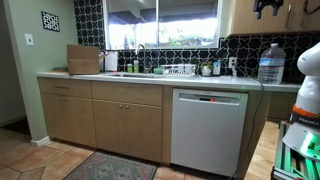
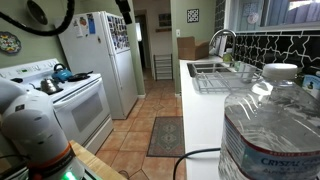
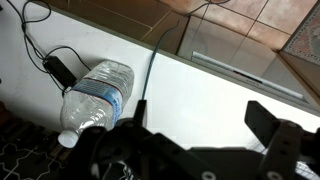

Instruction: Push the water bottle forward

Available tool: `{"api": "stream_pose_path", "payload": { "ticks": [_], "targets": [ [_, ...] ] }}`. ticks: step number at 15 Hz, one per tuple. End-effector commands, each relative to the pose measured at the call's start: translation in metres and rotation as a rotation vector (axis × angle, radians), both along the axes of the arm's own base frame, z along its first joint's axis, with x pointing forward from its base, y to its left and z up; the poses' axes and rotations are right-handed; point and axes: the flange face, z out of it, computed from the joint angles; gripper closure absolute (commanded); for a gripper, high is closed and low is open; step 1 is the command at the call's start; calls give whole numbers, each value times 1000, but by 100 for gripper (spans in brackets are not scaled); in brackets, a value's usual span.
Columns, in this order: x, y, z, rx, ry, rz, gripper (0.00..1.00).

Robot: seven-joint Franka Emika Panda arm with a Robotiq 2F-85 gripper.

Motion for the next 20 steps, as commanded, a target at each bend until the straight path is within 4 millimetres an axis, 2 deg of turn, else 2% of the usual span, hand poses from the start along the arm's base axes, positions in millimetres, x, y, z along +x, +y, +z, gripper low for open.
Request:
{"api": "stream_pose_path", "payload": {
  "ticks": [1, 6, 10, 14, 18, 20],
  "targets": [
    [6, -9, -16, -11, 25, -75, 0],
    [-3, -42, -71, -14, 78, -324, 0],
    [-7, -74, -119, -6, 34, -485, 0],
    [-12, -109, -137, -16, -106, -612, 0],
    [-3, -132, -146, -110, -257, -632, 0],
    [1, -142, -158, -133, -312, -650, 0]
  ]
}}
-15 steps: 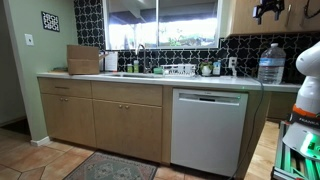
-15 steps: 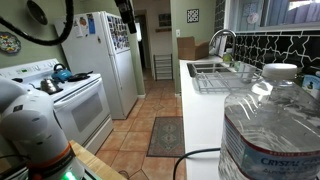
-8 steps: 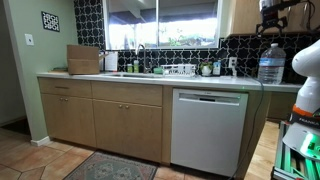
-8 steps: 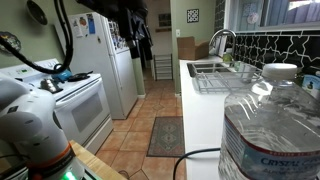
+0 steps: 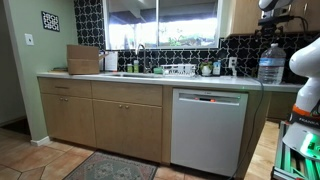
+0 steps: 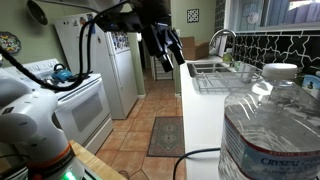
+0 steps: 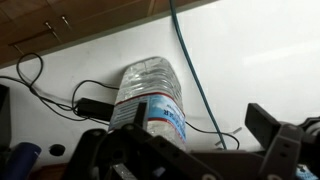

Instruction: Push the water bottle forward

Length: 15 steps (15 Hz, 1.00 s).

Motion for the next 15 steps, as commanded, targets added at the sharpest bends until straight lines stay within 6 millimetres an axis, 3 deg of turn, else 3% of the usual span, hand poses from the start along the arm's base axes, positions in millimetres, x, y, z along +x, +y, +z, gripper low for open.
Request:
{"api": "stream_pose_path", "payload": {
  "ticks": [1, 9, 12, 13, 15],
  "targets": [
    [3, -17, -24, -54, -67, -56, 0],
    [-4, -54, -83, -169, 6, -245, 0],
    [-7, -67, -94, -257, -12, -335, 0],
    [-4, -61, -84, -203, -2, -285, 0],
    [-3, -62, -87, -209, 1, -292, 0]
  ]
}}
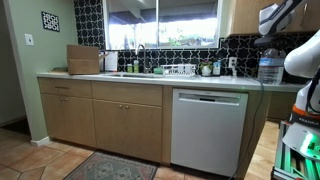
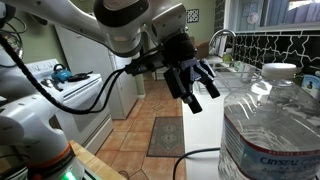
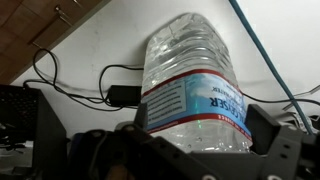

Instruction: Push the water bottle forward

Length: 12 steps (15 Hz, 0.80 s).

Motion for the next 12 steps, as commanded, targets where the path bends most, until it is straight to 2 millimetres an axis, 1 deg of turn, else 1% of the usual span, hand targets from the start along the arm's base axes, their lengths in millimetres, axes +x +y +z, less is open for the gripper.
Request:
{"api": "stream_pose_path", "payload": {
  "ticks": [1, 3, 5, 9, 12],
  "targets": [
    [1, 0, 2, -1, -1, 3, 0],
    [2, 1, 4, -4, -3, 5, 0],
    [0, -2, -2, -41, 50, 30, 0],
    [-11, -9, -18, -32, 141, 216, 0],
    [-25, -22, -29, -34, 154, 334, 0]
  ]
}}
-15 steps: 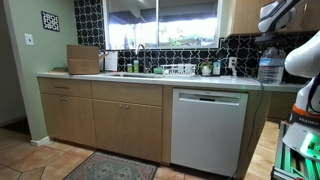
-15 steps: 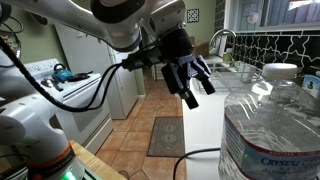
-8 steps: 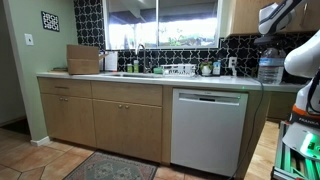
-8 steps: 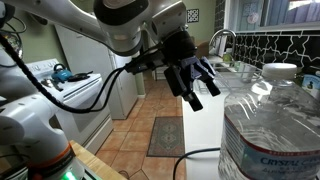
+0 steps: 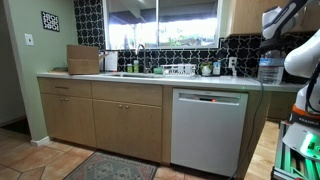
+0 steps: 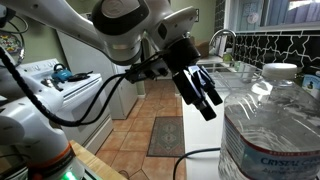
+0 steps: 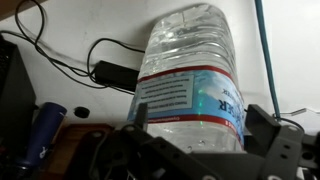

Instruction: Push the water bottle forward

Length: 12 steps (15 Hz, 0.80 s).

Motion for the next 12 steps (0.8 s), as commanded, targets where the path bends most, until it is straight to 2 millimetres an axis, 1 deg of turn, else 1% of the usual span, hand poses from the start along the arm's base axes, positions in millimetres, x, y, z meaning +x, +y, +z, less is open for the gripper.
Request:
{"api": "stream_pose_path", "payload": {
  "ticks": [1, 3, 5, 10, 12],
  "targets": [
    [-16, -14, -18, 2, 25, 123, 0],
    [-22, -24, -25, 7, 34, 143, 0],
    [-21, -31, -32, 20, 31, 166, 0],
    [-10, -51, -51, 51, -47, 181, 0],
    [-7, -63, -51, 37, -70, 194, 0]
  ]
}}
